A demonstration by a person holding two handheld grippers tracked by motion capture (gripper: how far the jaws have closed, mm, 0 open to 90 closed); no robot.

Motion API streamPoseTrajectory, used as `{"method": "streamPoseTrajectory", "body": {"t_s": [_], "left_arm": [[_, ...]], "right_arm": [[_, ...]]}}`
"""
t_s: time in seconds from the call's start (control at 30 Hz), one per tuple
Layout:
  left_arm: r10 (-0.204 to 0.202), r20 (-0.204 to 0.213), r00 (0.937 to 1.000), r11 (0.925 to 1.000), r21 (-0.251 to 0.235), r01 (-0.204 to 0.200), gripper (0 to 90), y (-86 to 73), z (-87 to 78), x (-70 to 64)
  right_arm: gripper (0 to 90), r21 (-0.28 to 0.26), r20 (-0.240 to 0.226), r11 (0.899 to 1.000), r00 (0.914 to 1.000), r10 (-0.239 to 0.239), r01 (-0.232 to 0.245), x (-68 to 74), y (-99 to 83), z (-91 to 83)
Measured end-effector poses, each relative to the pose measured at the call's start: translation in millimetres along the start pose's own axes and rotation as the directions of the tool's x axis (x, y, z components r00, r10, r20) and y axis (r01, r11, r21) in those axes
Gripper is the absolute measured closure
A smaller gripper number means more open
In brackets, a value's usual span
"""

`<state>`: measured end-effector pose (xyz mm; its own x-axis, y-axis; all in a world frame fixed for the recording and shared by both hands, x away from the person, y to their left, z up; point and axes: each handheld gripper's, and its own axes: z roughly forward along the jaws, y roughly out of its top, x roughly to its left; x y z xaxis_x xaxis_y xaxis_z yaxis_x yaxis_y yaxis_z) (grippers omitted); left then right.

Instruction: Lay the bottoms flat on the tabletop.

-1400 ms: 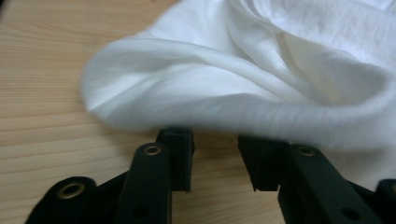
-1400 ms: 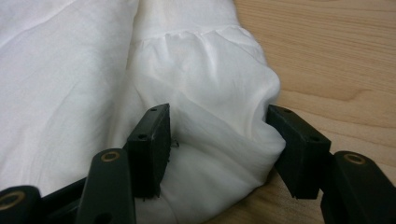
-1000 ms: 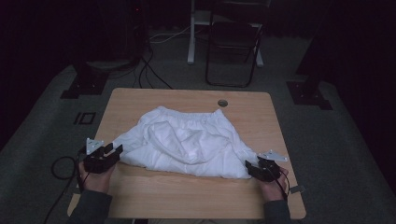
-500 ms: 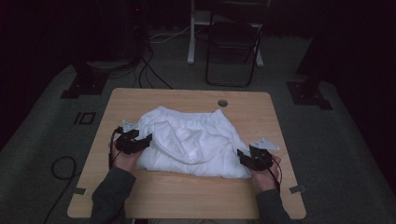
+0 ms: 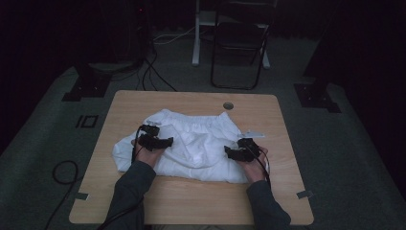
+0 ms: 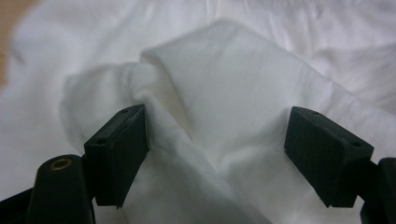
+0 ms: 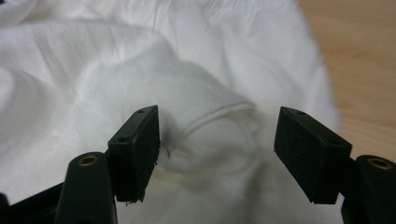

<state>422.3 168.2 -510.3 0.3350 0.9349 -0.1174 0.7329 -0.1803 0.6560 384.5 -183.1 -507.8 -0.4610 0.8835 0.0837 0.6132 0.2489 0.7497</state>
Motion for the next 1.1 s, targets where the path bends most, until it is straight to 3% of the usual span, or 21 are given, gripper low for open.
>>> {"method": "streamPoseTrajectory", "body": {"t_s": [0.1, 0.17, 0.23, 0.27, 0.3, 0.33, 0.5, 0.63, 0.67, 0.7, 0.77, 0.83, 0.87, 0.9, 1.0, 1.1], "left_arm": [[0.010, 0.000, 1.0000, 0.9994, 0.034, -0.010, 24.9, -5.6, 7.4, -1.3], [0.019, 0.006, 0.9998, 0.9992, 0.036, -0.019, 46.0, -9.3, 7.9, -1.4], [0.011, 0.022, 0.9997, 0.9998, 0.017, -0.011, 68.2, -10.1, 1.5, -1.5], [0.011, 0.022, 0.9997, 0.9998, 0.017, -0.011, 74.1, -10.1, 1.5, -1.5], [0.024, 0.034, 0.9991, 0.9994, -0.024, -0.024, 74.1, -10.4, -12.5, -4.5], [0.033, 0.038, 0.9987, 0.9987, -0.041, -0.031, 79.9, -11.5, -19.8, -6.8], [0.072, 0.064, 0.9953, 0.9915, -0.113, -0.065, 81.7, -27.5, -57.6, -15.1], [0.102, 0.083, 0.9914, 0.9873, -0.131, -0.091, 81.7, -50.3, -83.5, -21.6], [0.102, 0.083, 0.9914, 0.9873, -0.131, -0.091, 81.7, -50.3, -83.5, -21.6], [0.111, 0.091, 0.9896, 0.9867, -0.129, -0.099, 81.7, -63.4, -93.5, -22.6], [0.101, 0.110, 0.9888, 0.9901, -0.109, -0.089, 81.7, -76.9, -99.1, -22.0], [0.102, 0.119, 0.9877, 0.9919, -0.087, -0.092, 81.7, -91.8, -102.1, -22.8], [0.102, 0.119, 0.9877, 0.9919, -0.087, -0.092, 81.6, -91.8, -102.1, -22.8], [0.099, 0.125, 0.9872, 0.9940, -0.059, -0.092, 81.6, -105.8, -104.4, -23.0], [0.087, 0.141, 0.9862, 0.9962, -0.019, -0.085, 81.4, -127.3, -108.2, -24.7], [0.075, 0.164, 0.9837, 0.9959, 0.038, -0.082, 81.1, -150.1, -107.0, -28.4]], "right_arm": [[32.6, 0.042, 0.002, 0.999, 1.0000, -0.005, 0.005, 2.4, -1.3, 10.5], [47.0, 0.093, -0.016, 0.995, 0.9996, -0.022, 0.024, 5.7, -4.1, 20.2], [68.4, 0.113, -0.031, 0.992, 0.9982, -0.052, 0.055, 8.5, -5.4, 20.7], [68.4, 0.113, -0.031, 0.992, 0.9982, -0.052, 0.055, 8.5, -5.4, 20.7], [74.3, 0.110, -0.025, 0.991, 0.9975, -0.067, 0.069, 10.3, -5.1, 17.8], [82.0, 0.094, -0.022, 0.992, 0.9959, -0.088, 0.089, 13.1, -4.0, 7.8], [83.7, 0.064, -0.048, 0.986, 0.9878, -0.148, 0.151, 21.2, -9.7, -18.6], [83.8, 0.021, -0.092, 0.988, 0.9843, -0.151, 0.153, 24.2, -22.9, -43.6], [83.8, 0.021, -0.092, 0.988, 0.9843, -0.151, 0.153, 24.2, -22.9, -43.6], [83.8, 0.011, -0.109, 0.989, 0.9834, -0.145, 0.147, 24.7, -26.7, -49.9], [83.9, 0.007, -0.157, 0.989, 0.9767, -0.146, 0.149, 27.4, -39.1, -65.9], [84.0, 0.016, -0.179, 0.986, 0.9710, -0.159, 0.164, 31.9, -48.0, -74.8], [84.0, 0.016, -0.179, 0.986, 0.9710, -0.159, 0.164, 31.9, -48.0, -74.8], [84.0, 0.022, -0.187, 0.984, 0.9680, -0.167, 0.174, 34.6, -53.0, -78.6], [83.9, 0.079, -0.226, 0.974, 0.9557, -0.189, 0.211, 45.9, -77.9, -87.4], [83.8, 0.153, -0.243, 0.959, 0.9492, -0.199, 0.240, 51.9, -99.8, -88.1]]}}
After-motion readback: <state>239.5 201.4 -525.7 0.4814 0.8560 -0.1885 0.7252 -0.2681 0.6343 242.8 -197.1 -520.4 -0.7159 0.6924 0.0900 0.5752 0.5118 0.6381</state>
